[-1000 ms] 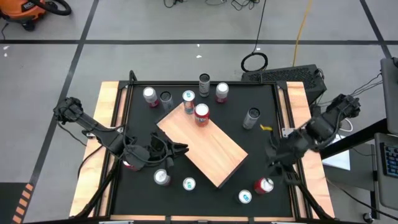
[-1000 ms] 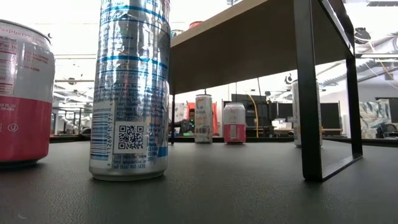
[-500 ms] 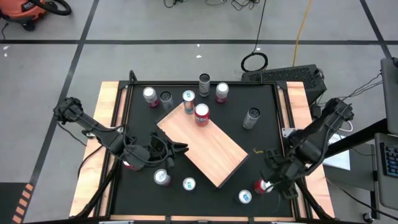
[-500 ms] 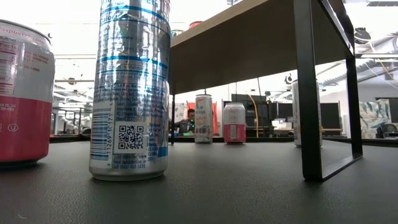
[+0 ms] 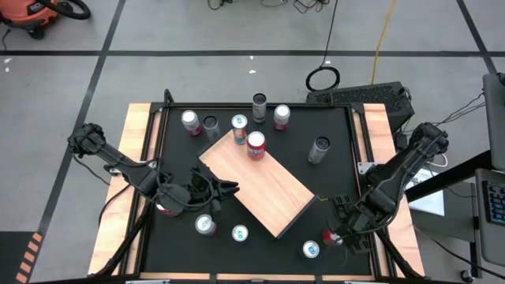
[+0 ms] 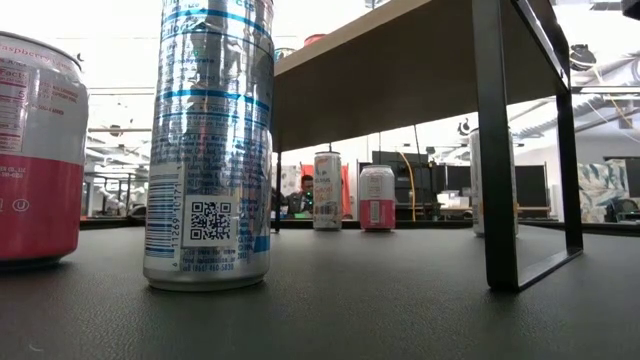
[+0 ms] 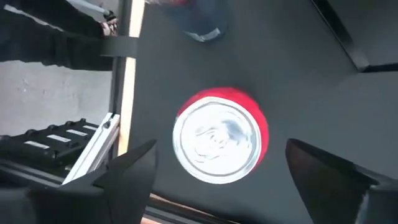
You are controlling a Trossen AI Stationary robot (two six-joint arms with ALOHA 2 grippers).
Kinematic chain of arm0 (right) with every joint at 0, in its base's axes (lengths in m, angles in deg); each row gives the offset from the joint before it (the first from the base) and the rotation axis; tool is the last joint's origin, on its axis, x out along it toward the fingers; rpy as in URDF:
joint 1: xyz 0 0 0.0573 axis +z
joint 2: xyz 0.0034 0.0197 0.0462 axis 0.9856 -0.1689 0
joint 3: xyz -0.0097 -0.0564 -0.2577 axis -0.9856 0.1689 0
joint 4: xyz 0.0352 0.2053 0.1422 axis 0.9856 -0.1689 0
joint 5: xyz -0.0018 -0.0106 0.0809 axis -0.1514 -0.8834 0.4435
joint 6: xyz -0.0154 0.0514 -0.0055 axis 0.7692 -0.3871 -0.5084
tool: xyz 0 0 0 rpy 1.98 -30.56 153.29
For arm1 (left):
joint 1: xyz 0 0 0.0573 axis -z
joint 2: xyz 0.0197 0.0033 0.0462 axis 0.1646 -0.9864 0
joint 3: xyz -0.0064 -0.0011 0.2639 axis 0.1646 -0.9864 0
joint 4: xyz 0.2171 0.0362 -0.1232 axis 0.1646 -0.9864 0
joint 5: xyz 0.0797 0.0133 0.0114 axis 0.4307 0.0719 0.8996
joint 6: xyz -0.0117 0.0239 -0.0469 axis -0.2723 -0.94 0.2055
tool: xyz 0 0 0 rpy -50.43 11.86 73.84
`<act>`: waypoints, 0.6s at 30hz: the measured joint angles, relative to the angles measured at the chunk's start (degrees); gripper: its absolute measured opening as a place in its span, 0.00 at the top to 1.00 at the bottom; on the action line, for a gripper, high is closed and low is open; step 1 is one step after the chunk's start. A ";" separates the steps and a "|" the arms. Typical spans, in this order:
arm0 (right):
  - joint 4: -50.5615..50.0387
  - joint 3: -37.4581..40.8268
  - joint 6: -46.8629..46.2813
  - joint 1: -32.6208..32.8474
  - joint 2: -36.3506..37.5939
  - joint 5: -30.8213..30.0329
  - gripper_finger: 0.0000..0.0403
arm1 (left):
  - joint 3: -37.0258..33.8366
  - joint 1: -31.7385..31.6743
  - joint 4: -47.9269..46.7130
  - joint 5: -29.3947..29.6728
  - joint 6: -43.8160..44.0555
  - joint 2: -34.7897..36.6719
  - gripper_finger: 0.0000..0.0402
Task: Place canned beverage on shelf
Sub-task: Put the bottom red soda can on the shelf aligned with the other red soda can
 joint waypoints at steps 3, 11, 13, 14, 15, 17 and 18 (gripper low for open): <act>1.63 1.36 -0.63 -0.02 0.00 0.03 0.13 | 0.00 0.00 0.00 0.00 0.02 0.00 0.83; 5.02 4.33 -1.05 -0.02 0.00 0.22 0.11 | 0.00 0.00 -0.02 0.00 0.04 0.00 0.83; 6.42 5.02 -1.61 -0.02 0.02 0.66 0.11 | 0.00 0.00 0.00 0.00 0.04 0.00 0.83; 7.41 5.47 -1.70 -0.02 0.02 1.34 0.11 | 0.00 0.00 -0.02 0.00 0.04 0.00 0.83; 8.14 5.91 -1.76 -0.03 0.02 1.61 0.11 | 0.00 0.00 -0.01 -0.01 0.05 0.00 0.83; 8.82 6.82 -1.94 -0.02 0.00 1.59 0.11 | 0.00 0.00 0.00 -0.01 0.06 0.00 0.83; 9.08 7.22 -1.94 -0.02 0.00 1.60 0.11 | 0.00 0.00 0.00 -0.02 0.06 0.00 0.83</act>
